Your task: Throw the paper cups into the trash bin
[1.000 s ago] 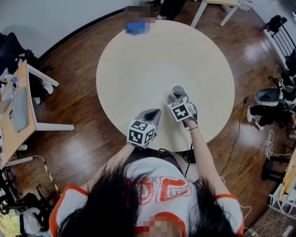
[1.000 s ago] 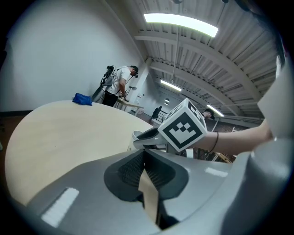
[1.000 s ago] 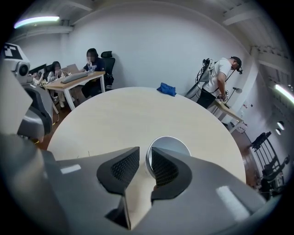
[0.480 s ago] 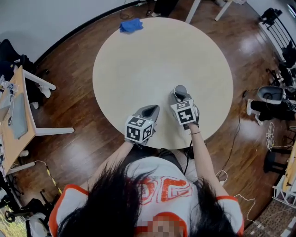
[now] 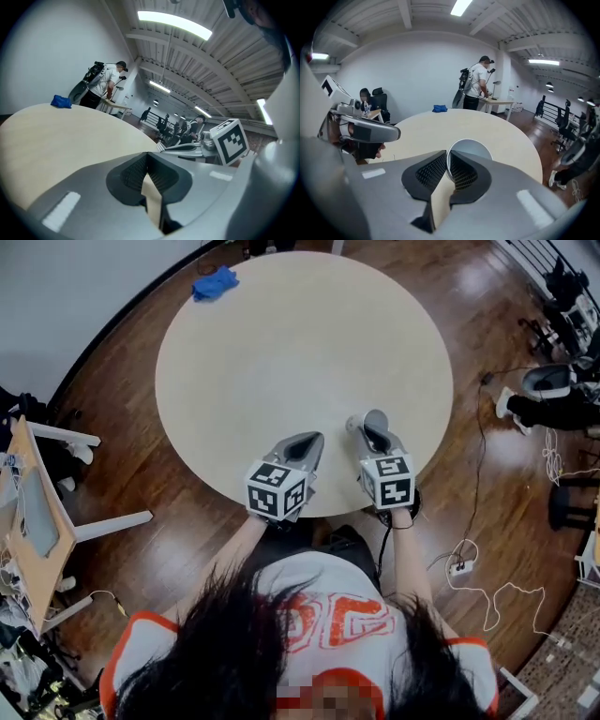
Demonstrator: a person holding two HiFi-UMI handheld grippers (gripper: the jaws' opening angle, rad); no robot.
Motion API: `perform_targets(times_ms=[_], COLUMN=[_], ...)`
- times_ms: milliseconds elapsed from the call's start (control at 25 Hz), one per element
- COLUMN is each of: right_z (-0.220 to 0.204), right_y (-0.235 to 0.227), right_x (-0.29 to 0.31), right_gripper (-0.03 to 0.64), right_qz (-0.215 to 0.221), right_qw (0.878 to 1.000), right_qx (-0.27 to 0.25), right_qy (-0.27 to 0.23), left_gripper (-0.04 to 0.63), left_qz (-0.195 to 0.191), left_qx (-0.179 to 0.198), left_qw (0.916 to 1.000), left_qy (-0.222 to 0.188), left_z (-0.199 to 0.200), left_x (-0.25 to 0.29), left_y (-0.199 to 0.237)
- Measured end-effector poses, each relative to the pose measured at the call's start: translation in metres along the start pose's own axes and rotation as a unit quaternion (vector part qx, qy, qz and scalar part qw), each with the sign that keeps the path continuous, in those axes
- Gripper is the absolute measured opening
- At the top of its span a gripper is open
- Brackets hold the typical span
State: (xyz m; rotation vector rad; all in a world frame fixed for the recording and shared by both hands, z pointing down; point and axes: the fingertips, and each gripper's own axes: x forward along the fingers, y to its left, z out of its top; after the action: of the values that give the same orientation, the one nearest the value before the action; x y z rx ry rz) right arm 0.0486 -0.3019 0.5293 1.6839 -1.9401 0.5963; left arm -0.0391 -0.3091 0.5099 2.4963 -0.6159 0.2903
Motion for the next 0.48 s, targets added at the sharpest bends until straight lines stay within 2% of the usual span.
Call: perform_targets(times_ms=[240,480], right_z=[-0.029,-0.071], right_y=[-0.02,-0.053], right_x=[-0.052,-0.113], right_gripper=[0.031,0.031], right_qz=[-0.04,-0.077], right_qw=[0.998,0.993], right_qx=[0.052,0.085], right_qy=[-0.014,-0.025], left_gripper=[0.0,0.0], left_qz=[-0.038,-0.068], left_qx=[0.014,0.006], left_qw=[0.999,0.9972], left_qy=[0.019,0.031], left_z=[-0.011,-0.028], left_x=[0.009,0.024], left_y=[-0.046,-0.104])
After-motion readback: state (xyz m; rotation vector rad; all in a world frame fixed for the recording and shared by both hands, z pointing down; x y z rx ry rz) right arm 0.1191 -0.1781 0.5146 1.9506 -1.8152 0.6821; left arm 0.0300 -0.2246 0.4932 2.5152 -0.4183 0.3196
